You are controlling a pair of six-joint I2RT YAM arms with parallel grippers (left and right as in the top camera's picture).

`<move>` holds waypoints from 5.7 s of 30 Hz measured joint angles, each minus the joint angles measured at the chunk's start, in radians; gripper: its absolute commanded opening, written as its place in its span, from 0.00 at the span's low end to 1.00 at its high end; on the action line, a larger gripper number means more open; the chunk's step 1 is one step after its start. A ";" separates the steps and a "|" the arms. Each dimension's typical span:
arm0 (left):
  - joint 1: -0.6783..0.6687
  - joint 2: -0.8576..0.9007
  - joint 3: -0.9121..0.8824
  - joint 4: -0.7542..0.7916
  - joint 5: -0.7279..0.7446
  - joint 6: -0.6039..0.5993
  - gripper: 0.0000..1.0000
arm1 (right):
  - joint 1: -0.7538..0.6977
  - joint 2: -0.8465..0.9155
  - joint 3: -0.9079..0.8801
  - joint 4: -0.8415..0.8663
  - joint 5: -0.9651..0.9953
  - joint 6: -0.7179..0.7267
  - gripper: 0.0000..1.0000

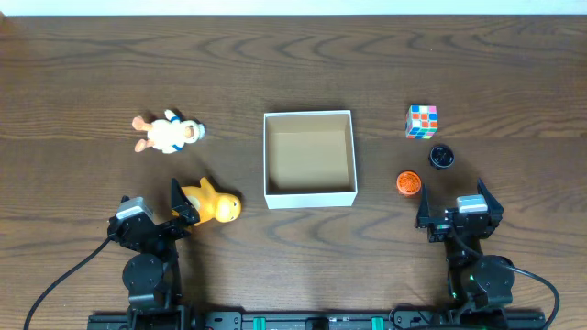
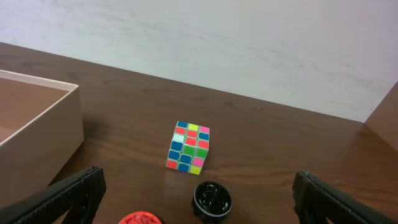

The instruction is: Pack container

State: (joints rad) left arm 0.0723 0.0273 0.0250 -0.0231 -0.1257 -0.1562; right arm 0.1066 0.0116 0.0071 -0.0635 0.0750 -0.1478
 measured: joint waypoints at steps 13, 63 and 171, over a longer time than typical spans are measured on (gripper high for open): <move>0.000 0.000 0.000 0.000 0.000 0.000 0.98 | 0.000 0.000 0.000 0.000 0.000 0.000 0.99; 0.000 0.997 1.093 -0.703 0.216 0.146 0.98 | -0.003 0.589 0.449 -0.188 0.021 0.232 0.99; 0.090 2.150 1.667 -0.998 0.283 1.229 0.46 | -0.004 0.848 0.570 -0.299 -0.056 0.393 0.99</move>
State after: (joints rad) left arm 0.1627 2.1773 1.6917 -1.0210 0.1570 1.0729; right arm 0.1028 0.8593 0.5774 -0.3622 0.0189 0.2455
